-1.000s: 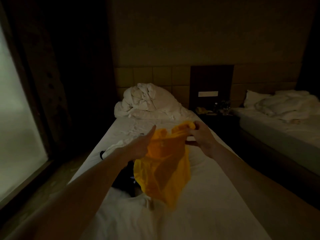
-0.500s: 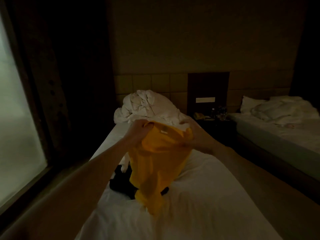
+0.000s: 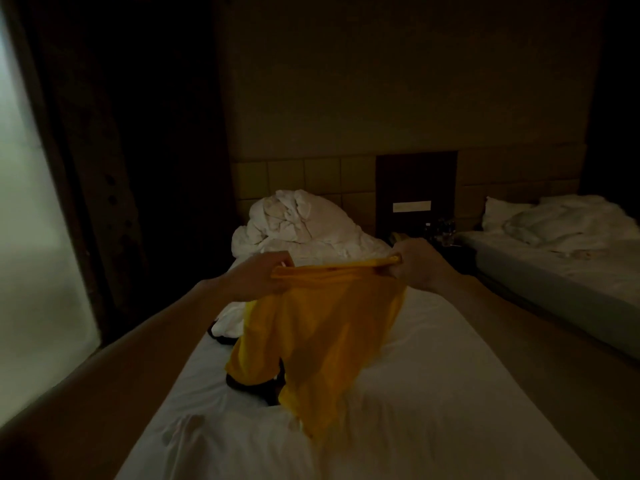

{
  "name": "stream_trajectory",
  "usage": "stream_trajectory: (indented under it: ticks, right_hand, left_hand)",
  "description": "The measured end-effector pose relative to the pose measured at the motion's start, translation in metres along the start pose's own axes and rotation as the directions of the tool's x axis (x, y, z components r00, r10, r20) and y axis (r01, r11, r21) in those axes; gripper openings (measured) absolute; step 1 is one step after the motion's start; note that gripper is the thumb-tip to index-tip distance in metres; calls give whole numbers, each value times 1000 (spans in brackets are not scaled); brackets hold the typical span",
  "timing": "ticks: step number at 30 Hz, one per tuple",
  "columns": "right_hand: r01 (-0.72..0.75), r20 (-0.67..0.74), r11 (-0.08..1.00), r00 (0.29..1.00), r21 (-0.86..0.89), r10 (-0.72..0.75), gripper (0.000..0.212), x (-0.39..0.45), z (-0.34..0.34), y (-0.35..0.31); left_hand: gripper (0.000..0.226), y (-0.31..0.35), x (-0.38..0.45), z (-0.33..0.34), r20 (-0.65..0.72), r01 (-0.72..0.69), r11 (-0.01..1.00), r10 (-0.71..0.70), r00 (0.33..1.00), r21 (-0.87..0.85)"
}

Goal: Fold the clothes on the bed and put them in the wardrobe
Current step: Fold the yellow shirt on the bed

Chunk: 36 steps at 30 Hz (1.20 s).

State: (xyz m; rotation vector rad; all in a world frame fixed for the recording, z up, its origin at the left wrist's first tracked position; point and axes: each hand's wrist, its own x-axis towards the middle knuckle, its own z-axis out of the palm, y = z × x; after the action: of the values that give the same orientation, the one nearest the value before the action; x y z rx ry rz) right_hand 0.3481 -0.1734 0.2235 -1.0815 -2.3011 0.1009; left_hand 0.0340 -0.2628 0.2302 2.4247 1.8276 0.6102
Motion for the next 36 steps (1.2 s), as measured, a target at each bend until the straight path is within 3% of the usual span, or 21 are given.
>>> stream_trajectory:
  ticks: [2, 5, 7, 10, 13, 15, 21, 27, 29, 32, 36]
  right_hand:
    - [1, -52, 1000, 999, 14, 0, 3, -1, -8, -2]
    - [57, -69, 998, 996, -12, -58, 16, -4, -18, -2]
    - [98, -30, 995, 995, -31, -99, 19, -5, -20, -1]
    - [16, -2, 962, 1000, 272, -16, 25, -8, -25, -15]
    - [-125, 92, 779, 992, 615, 87, 19, -16, -39, -30]
    - [-200, 161, 661, 980, 723, 120, 24, -22, -51, -30]
    - [-57, 64, 832, 998, 552, 25, 17, -28, -91, -21]
    - [79, -297, 880, 952, 468, 72, 14, -25, -126, -22]
    - [128, -430, 892, 899, 433, 80, 16, -27, -142, -32]
    - [183, -558, 915, 828, 361, 55, 29, -30, -164, -40]
    - [208, -622, 953, 782, 220, -27, 12, -27, -181, -42]
  left_hand:
    - [10, -2, 0, -10, -100, 6, 999, -11, 995, -50]
    - [11, -6, -1, -20, -254, 24, 977, -78, 964, -210]
    - [12, -2, 1, -21, -394, 35, 961, -145, 908, -274]
    - [10, 12, 6, -23, -553, 63, 957, -217, 805, -283]
    - [17, 17, 7, -29, -637, 108, 967, -235, 734, -233]
    - [21, 21, 4, -34, -650, 151, 968, -246, 719, -199]
    - [29, 52, -13, -51, -758, 332, 936, -130, 639, 119]
    - [43, 89, -15, -87, -859, 314, 944, -80, 506, 97]
    - [34, 103, -13, -100, -857, 229, 968, -34, 514, 100]
    - [17, 115, -10, -115, -810, 81, 988, 59, 584, 131]
    - [16, 122, -12, -129, -807, 86, 965, 156, 570, 247]
